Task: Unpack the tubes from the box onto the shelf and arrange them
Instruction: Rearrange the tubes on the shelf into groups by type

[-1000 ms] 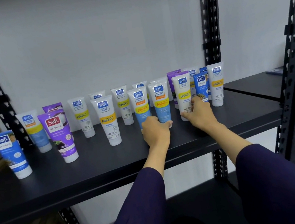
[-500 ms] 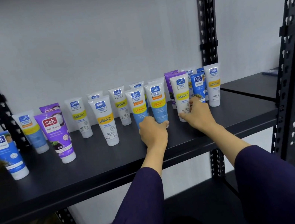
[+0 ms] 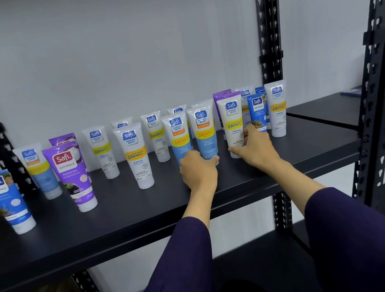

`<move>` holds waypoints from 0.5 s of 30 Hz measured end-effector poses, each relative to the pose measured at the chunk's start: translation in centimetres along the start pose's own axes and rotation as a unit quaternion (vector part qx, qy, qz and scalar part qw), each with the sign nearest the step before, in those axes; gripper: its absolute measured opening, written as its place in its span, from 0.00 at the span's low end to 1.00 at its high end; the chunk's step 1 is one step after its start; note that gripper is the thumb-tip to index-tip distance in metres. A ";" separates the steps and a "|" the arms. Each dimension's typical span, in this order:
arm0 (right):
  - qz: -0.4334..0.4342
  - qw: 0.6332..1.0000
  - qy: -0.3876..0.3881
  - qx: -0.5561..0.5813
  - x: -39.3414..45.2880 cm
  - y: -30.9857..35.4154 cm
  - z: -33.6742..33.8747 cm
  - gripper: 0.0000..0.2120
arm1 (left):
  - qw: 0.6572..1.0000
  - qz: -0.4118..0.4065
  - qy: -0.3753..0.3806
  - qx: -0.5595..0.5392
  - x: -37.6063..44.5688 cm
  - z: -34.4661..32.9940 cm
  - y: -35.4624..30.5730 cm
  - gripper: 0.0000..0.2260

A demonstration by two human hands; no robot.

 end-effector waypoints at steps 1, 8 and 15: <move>0.001 1.000 0.001 -0.002 0.0 0.0 0.0 0.24 | 1.000 0.000 0.000 0.001 0.0 0.0 0.0 0.18; 0.002 1.000 0.009 0.012 -0.2 0.1 -0.1 0.24 | 1.000 -0.003 0.003 0.003 -0.3 0.2 -0.2 0.16; 0.017 0.999 -0.026 0.020 -0.8 0.2 0.1 0.23 | 1.000 -0.014 -0.008 0.005 -1.9 0.7 -0.2 0.13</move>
Point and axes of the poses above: each hand's wrist, its own x-axis towards the middle knuckle, its own z-axis out of the back of the hand, y = z × x, the point moved 2 cm from there along x, towards the middle knuckle, and after that the axes turned 13 degrees about y, right-handed, at the moved point
